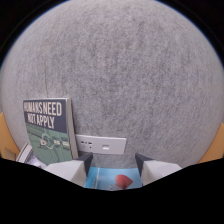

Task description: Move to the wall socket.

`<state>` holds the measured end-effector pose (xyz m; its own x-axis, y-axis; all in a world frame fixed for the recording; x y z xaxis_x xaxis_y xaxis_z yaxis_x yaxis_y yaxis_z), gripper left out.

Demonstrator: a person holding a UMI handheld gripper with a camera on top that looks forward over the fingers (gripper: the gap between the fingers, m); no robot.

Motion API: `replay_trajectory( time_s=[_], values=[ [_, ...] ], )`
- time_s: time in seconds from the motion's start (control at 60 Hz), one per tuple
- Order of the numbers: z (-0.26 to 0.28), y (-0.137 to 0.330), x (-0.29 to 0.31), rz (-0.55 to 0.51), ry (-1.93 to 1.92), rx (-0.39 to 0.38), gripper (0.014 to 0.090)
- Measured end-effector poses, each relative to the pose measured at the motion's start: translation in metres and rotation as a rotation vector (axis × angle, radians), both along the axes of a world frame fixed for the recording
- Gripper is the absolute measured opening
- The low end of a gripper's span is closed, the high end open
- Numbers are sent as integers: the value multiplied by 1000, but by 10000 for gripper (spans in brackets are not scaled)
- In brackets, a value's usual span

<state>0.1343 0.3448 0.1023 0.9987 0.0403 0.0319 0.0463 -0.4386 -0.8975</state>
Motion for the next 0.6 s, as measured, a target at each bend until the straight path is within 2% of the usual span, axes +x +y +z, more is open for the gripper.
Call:
replay_trajectory(
  time_s=[0.6],
  values=[
    [-6, 10, -1, -6, 5, 2, 862]
  ],
)
